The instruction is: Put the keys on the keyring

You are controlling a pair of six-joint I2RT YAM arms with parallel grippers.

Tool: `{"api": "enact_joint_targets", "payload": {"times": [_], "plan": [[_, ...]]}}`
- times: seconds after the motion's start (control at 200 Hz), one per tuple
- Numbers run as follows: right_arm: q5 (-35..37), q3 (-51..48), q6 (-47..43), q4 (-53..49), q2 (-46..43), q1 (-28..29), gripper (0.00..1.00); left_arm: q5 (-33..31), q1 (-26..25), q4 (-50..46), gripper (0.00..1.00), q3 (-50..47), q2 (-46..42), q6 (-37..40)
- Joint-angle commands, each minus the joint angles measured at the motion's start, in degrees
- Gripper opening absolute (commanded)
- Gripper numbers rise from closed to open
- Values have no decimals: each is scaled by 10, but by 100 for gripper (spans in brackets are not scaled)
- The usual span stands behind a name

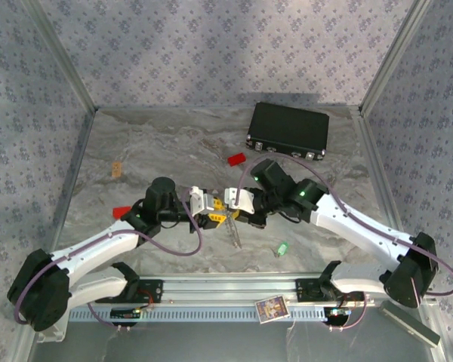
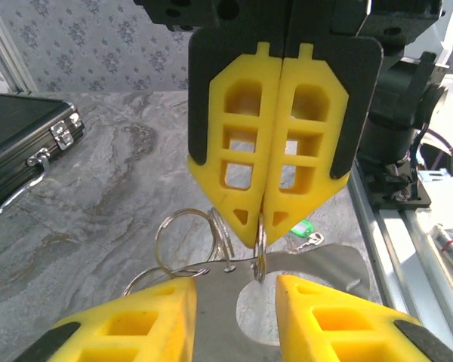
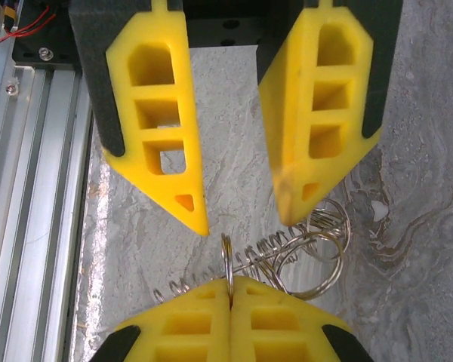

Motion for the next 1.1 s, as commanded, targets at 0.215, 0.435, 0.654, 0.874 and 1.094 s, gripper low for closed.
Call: {"api": "enact_joint_targets", "payload": {"times": [0.215,0.435,0.654,0.874,1.094], "plan": [[29,29,-10,-25,6,5,0,-44,3,5,47,-25,-38,5],[29,31,-7,-27,13,7,0,-80,4,-18,44,-39,-75,6],[9,26,5,-3,18,9,0,-8,2,7,28,-24,-23,-17],[-1,16,19,16,18,13,0,23,0,28,27,-12,3,-29],[-9,16,19,16,25,18,0,26,0,38,27,-8,10,-31]]}}
